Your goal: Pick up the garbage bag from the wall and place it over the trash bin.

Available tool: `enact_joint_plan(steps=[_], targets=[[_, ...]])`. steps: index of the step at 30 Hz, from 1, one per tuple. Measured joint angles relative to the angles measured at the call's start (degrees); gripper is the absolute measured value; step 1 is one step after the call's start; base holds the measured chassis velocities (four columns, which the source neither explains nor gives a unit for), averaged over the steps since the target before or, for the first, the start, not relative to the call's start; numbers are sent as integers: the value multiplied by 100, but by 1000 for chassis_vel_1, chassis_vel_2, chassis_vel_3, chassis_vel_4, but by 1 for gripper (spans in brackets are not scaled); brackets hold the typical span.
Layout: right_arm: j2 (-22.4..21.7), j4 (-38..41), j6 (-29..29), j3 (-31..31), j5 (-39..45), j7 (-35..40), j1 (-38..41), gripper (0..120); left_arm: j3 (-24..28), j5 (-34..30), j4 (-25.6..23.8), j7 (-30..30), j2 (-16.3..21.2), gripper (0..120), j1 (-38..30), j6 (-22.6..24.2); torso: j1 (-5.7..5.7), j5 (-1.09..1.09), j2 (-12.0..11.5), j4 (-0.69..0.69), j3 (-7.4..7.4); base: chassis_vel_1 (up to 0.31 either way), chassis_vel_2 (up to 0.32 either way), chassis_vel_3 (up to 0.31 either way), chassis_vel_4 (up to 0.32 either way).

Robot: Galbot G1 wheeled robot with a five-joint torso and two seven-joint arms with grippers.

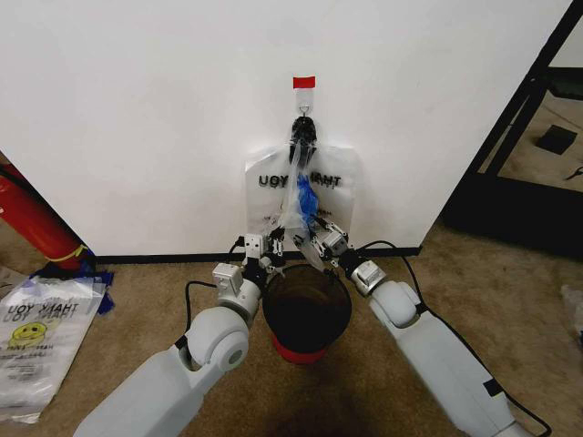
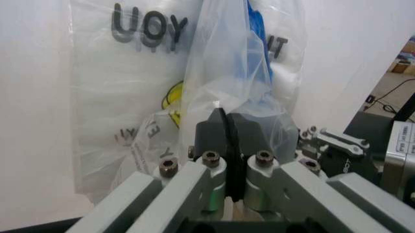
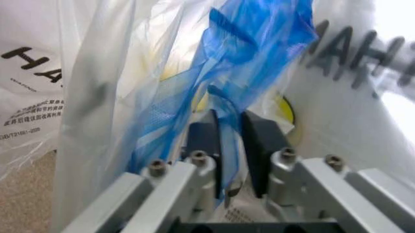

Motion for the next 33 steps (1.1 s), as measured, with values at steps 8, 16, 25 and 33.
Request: enact_joint_plan(steps=[8,16,25,33], targets=[[-16,269,-332,93,885,306,-220,0,-37,-1,-60,0,73,0,58,-10,0,0,1,1,0,0,0,0,0],[-101,1653,-848,824,2628,573,-1009,0,-105,-16,68,-55,112,3,-14,-25,0,1,0,-1,0,0,0,0,0],[-305,2935,-1101,1180,3304,791,-1713,0,-613,22,-404,96,521,36,448,65,0,0,1,2,-1,0,0,0,0],[-179,2973,-1100,1247,3324,967,-1866,0,-1073,-70,-1027,122,766,66,836,10,0,1,1,3,-1,0,0,0,0]])
